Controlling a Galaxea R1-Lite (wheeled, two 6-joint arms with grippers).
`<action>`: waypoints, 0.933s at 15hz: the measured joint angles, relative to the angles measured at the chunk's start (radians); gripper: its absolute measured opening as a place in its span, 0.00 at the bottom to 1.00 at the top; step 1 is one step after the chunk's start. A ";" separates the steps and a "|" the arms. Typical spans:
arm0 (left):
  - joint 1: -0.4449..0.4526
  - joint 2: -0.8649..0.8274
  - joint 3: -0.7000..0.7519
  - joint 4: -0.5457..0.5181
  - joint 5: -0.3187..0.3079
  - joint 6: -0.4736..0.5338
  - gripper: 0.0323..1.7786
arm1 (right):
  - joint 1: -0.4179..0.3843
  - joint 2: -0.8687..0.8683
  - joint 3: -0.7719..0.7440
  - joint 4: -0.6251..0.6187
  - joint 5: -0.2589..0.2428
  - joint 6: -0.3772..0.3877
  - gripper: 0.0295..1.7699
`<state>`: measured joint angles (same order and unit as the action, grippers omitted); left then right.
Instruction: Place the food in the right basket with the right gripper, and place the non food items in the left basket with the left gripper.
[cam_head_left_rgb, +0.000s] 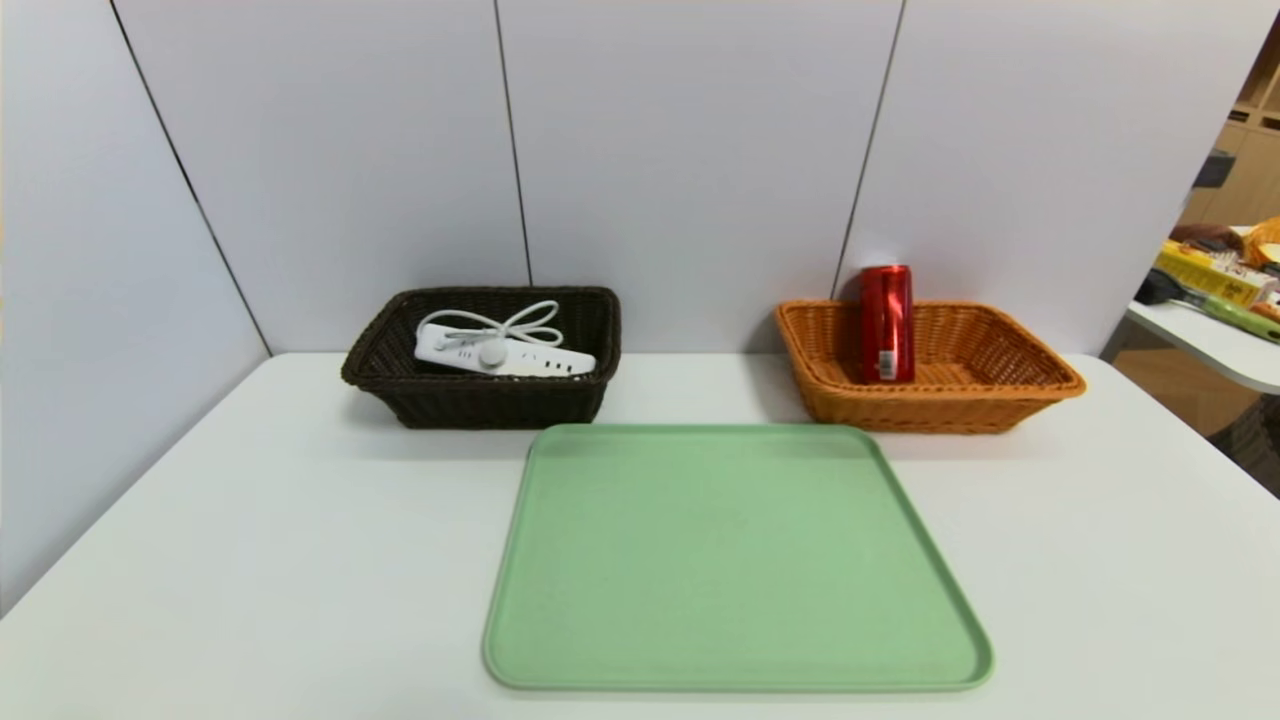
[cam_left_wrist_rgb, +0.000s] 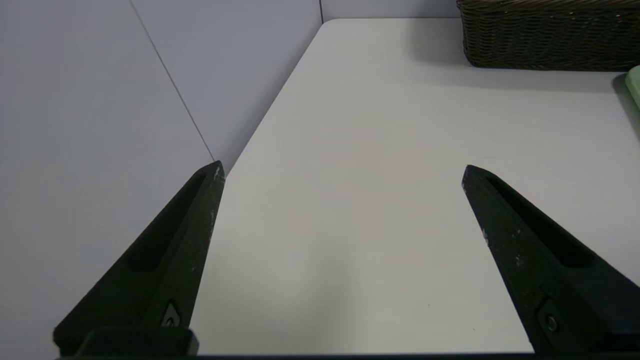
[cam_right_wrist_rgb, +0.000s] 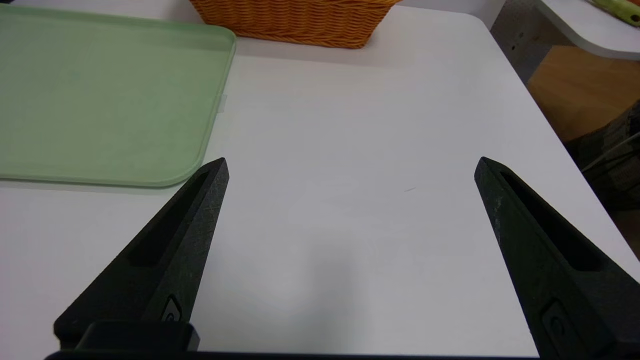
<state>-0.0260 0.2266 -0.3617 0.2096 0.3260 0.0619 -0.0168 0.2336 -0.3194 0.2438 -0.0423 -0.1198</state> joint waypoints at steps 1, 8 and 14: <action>0.000 -0.002 0.006 -0.012 0.000 0.000 0.95 | 0.000 -0.013 0.000 -0.008 -0.002 0.003 0.96; 0.014 -0.041 0.213 -0.375 -0.091 0.047 0.95 | 0.010 -0.139 0.003 -0.029 0.004 -0.002 0.96; 0.026 -0.198 0.321 -0.382 -0.134 0.079 0.95 | 0.012 -0.228 0.041 -0.116 0.023 -0.005 0.96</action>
<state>0.0000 0.0287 -0.0402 -0.1726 0.1923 0.1409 -0.0047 0.0057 -0.2781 0.1279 -0.0191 -0.1245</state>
